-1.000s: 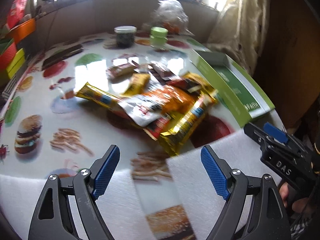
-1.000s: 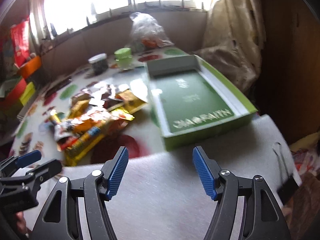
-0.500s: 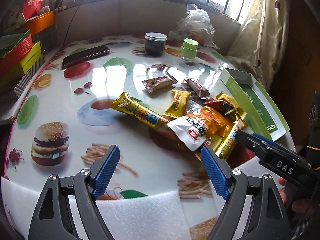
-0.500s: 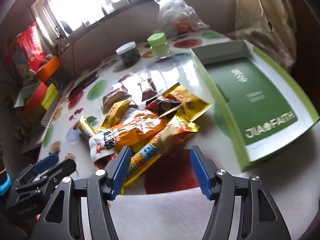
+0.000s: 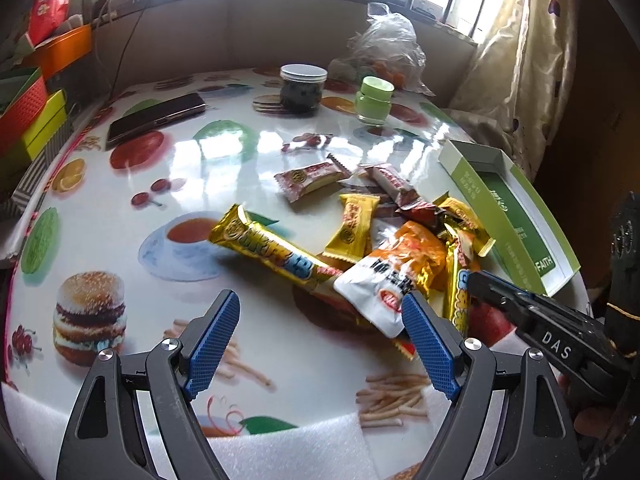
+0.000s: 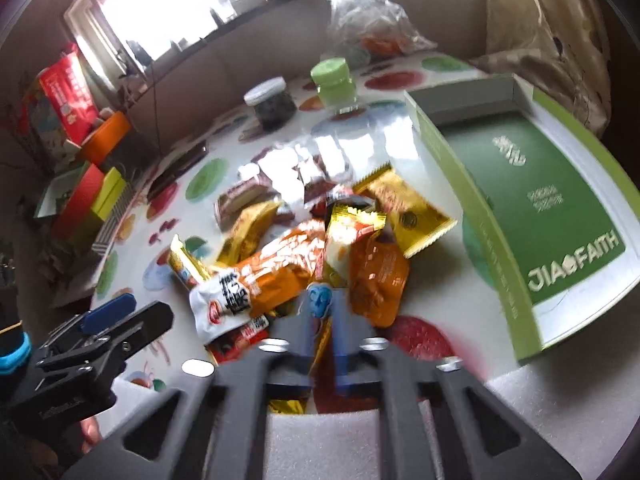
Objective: Organize snacks
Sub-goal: 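Grasp a yellow wafer bar from the snack pile with the right gripper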
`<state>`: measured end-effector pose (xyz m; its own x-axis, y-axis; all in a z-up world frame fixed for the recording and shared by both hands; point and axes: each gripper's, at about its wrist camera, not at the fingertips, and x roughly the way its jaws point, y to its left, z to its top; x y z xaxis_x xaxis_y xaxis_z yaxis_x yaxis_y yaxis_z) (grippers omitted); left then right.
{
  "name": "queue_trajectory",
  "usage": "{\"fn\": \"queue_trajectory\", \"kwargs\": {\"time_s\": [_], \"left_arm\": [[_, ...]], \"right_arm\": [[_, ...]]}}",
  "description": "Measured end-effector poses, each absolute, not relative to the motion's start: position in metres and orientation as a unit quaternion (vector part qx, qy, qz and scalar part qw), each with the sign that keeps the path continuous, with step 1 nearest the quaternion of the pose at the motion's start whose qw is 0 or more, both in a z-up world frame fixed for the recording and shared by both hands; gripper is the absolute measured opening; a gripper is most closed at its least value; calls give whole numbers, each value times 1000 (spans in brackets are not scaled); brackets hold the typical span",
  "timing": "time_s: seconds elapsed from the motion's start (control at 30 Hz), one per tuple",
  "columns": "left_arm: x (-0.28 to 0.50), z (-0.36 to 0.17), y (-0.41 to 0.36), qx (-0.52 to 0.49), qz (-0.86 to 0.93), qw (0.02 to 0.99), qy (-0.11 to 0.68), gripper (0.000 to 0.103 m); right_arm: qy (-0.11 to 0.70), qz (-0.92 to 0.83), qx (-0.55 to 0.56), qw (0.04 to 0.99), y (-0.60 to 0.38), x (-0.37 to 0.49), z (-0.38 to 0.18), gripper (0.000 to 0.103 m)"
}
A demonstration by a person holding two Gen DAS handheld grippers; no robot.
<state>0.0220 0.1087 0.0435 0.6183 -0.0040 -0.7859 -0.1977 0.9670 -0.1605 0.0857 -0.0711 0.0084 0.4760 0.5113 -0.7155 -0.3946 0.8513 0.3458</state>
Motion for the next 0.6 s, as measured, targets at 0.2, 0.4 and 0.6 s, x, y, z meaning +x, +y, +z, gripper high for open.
{"fn": "queue_trajectory", "kwargs": {"time_s": [0.2, 0.4, 0.6], "left_arm": [[36, 47, 101, -96, 42, 895, 434, 84], [41, 48, 103, -92, 41, 894, 436, 84], [44, 46, 105, -92, 41, 892, 440, 84]], "right_arm": [[451, 271, 91, 846, -75, 93, 4, 8], [457, 290, 82, 837, -64, 92, 1, 26], [465, 291, 74, 833, -55, 95, -5, 28]]}}
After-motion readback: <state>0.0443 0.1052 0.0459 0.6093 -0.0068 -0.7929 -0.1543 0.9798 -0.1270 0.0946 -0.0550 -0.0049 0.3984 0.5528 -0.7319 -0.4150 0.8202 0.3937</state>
